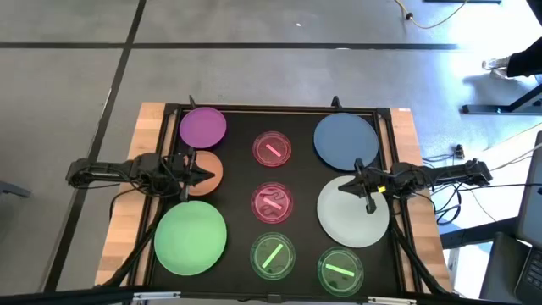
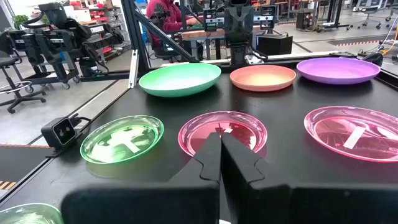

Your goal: Stack plastic plates

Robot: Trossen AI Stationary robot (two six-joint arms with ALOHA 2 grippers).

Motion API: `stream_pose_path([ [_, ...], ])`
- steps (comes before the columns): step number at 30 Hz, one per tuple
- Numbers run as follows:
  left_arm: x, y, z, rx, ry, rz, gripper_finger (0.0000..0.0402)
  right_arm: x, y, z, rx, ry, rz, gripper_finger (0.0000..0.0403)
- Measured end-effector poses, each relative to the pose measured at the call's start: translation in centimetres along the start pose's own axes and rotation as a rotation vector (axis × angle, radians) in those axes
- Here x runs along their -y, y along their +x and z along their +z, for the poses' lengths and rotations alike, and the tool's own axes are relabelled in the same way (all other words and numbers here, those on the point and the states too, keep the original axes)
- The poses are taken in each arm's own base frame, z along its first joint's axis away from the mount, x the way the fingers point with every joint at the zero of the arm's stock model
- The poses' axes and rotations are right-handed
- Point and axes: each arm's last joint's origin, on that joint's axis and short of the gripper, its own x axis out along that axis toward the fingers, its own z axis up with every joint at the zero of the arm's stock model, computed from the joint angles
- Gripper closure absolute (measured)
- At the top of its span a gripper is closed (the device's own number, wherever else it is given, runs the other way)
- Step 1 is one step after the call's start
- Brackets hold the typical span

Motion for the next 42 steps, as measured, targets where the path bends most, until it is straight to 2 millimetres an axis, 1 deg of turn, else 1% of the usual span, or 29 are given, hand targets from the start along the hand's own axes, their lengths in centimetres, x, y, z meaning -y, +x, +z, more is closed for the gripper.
stream_pose_path([
  [35, 0.00, 0.00, -0.01, 0.000, 0.001, 0.000, 0.0399, 0.00, 0.00, 0.00, 0.000, 0.000, 0.000, 0.0400],
  [39, -0.15, 0.00, 0.09, 0.012, 0.084, 0.055, 0.0399, 0.00, 0.00, 0.00, 0.000, 0.000, 0.000, 0.0400],
  [42, -0.16, -0.01, 0.36, 0.041, 0.081, 0.065, 0.0399, 0.00, 0.00, 0.01, 0.001, 0.000, 0.000, 0.0400],
])
